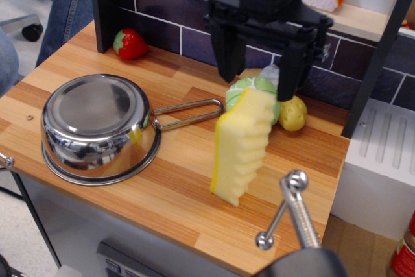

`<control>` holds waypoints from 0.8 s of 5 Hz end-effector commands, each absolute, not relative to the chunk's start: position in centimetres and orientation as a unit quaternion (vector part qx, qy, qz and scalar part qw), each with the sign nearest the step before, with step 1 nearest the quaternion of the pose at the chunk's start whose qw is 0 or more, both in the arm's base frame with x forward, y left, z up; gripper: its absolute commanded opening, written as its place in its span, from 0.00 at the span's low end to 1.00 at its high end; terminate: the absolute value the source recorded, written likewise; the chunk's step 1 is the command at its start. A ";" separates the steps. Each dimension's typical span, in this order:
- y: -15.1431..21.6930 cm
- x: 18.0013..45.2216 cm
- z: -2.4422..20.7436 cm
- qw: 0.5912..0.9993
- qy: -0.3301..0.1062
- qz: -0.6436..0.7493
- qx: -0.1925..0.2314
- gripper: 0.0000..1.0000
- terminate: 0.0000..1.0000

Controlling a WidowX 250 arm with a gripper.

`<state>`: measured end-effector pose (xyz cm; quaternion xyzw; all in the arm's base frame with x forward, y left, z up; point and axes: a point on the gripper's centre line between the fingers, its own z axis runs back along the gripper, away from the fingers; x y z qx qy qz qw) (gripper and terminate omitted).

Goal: Wipe pot with sponge

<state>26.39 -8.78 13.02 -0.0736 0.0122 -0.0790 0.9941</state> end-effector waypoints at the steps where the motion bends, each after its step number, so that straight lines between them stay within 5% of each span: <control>1: -9.5 26.0 11.7 0.994 -0.029 -0.018 -0.100 1.00 0.00; 4: -9.0 27.4 9.5 0.997 -0.036 -0.011 -0.063 1.00 0.00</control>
